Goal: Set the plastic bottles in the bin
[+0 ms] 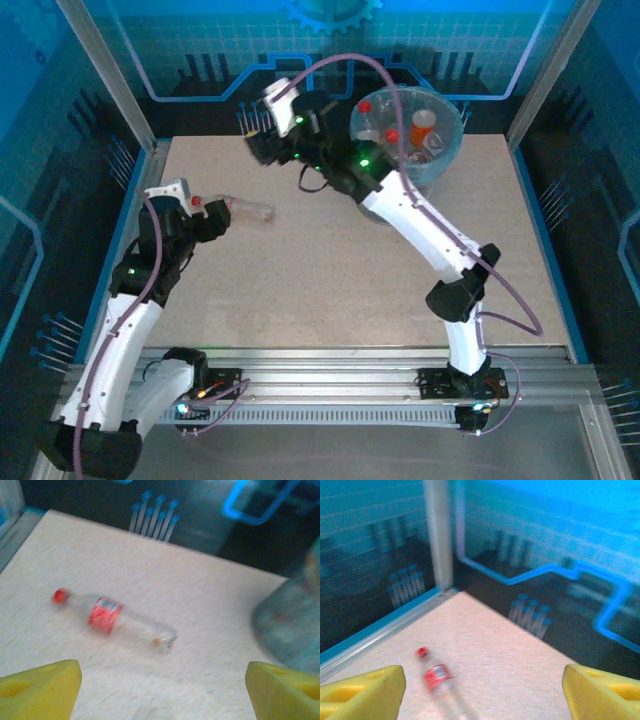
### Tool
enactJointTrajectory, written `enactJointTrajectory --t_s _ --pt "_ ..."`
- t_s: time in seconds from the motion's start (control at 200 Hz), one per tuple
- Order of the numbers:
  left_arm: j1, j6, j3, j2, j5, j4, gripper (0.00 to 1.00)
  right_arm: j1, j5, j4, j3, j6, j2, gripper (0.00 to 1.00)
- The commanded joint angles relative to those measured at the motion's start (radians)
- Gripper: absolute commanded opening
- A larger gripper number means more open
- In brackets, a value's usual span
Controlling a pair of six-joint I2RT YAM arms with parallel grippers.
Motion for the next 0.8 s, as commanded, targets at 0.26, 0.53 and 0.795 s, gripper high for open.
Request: enactJointTrajectory --t_s 0.26,0.53,0.795 --pt "0.145 -0.048 -0.112 -0.017 0.141 -0.045 0.9 0.008 -0.118 -0.074 0.342 -0.078 0.584 0.88" --pt "0.146 -0.038 -0.117 -0.001 0.138 -0.036 0.9 -0.022 -0.12 -0.007 0.312 -0.165 0.749 0.93" --pt "0.146 -0.048 -0.12 0.033 0.139 -0.001 0.9 -0.036 -0.155 -0.099 0.298 -0.215 0.784 0.82"
